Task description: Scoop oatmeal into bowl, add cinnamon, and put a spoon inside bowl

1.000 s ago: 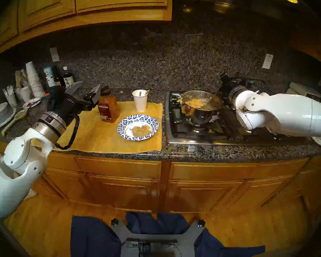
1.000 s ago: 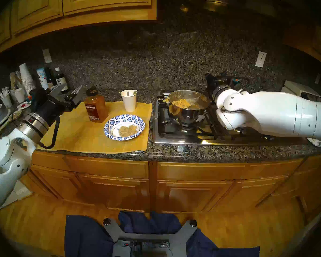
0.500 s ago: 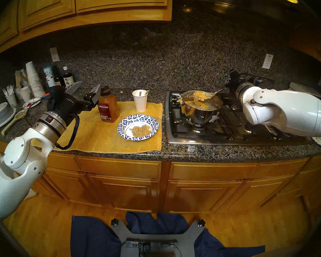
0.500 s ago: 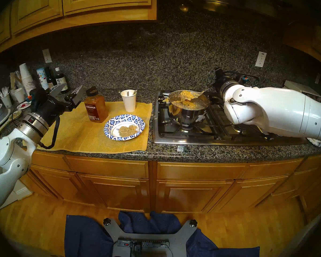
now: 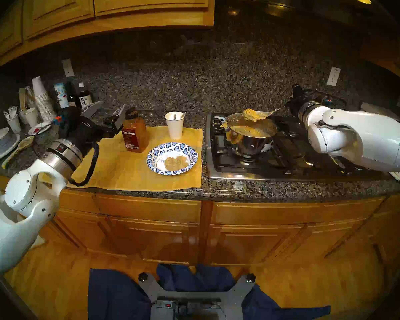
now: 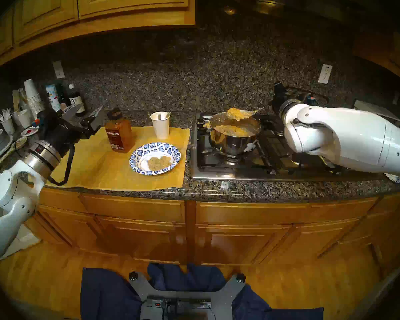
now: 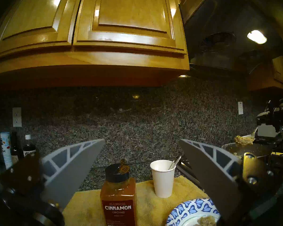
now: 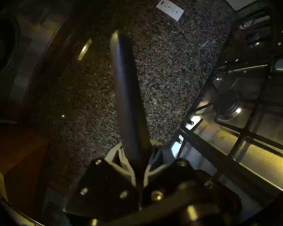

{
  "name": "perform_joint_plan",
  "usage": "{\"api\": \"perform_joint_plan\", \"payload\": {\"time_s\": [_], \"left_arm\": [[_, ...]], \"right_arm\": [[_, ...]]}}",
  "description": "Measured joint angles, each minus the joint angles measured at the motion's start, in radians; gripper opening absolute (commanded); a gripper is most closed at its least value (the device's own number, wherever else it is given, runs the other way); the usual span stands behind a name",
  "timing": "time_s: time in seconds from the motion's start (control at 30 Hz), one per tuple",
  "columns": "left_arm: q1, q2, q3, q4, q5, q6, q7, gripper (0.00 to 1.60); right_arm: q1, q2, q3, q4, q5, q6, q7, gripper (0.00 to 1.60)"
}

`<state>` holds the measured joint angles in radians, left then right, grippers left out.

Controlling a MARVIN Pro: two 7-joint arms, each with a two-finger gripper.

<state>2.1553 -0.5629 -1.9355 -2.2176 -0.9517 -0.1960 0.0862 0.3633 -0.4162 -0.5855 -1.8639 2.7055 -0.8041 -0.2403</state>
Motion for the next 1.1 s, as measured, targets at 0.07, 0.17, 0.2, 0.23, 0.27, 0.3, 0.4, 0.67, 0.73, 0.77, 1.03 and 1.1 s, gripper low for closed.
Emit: {"api": "perform_joint_plan", "payload": {"time_s": [0.07, 0.17, 0.2, 0.23, 0.27, 0.3, 0.4, 0.67, 0.73, 0.77, 1.03, 1.1], "left_arm": [[0.000, 0.000, 0.000, 0.000, 0.000, 0.000, 0.000, 1.60], [0.000, 0.000, 0.000, 0.000, 0.000, 0.000, 0.000, 1.60], [0.000, 0.000, 0.000, 0.000, 0.000, 0.000, 0.000, 1.60], [0.000, 0.000, 0.000, 0.000, 0.000, 0.000, 0.000, 1.60], [0.000, 0.000, 0.000, 0.000, 0.000, 0.000, 0.000, 1.60], [0.000, 0.000, 0.000, 0.000, 0.000, 0.000, 0.000, 1.60], [0.000, 0.000, 0.000, 0.000, 0.000, 0.000, 0.000, 1.60], [0.000, 0.000, 0.000, 0.000, 0.000, 0.000, 0.000, 1.60], [0.000, 0.000, 0.000, 0.000, 0.000, 0.000, 0.000, 1.60], [0.000, 0.000, 0.000, 0.000, 0.000, 0.000, 0.000, 1.60], [0.000, 0.000, 0.000, 0.000, 0.000, 0.000, 0.000, 1.60], [0.000, 0.000, 0.000, 0.000, 0.000, 0.000, 0.000, 1.60]], "right_arm": [[0.002, 0.002, 0.002, -0.002, 0.000, 0.008, 0.003, 0.00], [0.006, 0.002, 0.006, -0.003, 0.000, 0.023, 0.005, 0.00], [0.007, 0.002, 0.007, -0.003, 0.000, 0.026, 0.006, 0.00], [0.007, 0.002, 0.007, -0.002, 0.000, 0.028, 0.006, 0.00], [0.008, 0.002, 0.007, -0.001, 0.000, 0.030, 0.006, 0.00], [0.009, 0.002, 0.008, 0.001, 0.000, 0.036, 0.006, 0.00], [0.011, 0.002, 0.009, 0.006, 0.000, 0.045, 0.006, 0.00], [0.016, 0.004, 0.010, 0.015, 0.000, 0.065, 0.006, 0.00], [0.017, 0.004, 0.010, 0.015, 0.000, 0.067, 0.006, 0.00], [0.017, 0.005, 0.010, 0.015, -0.001, 0.068, 0.006, 0.00], [0.019, 0.013, 0.008, 0.014, -0.001, 0.064, 0.005, 0.00], [0.020, 0.014, 0.008, 0.012, -0.002, 0.064, 0.005, 0.00]]}}
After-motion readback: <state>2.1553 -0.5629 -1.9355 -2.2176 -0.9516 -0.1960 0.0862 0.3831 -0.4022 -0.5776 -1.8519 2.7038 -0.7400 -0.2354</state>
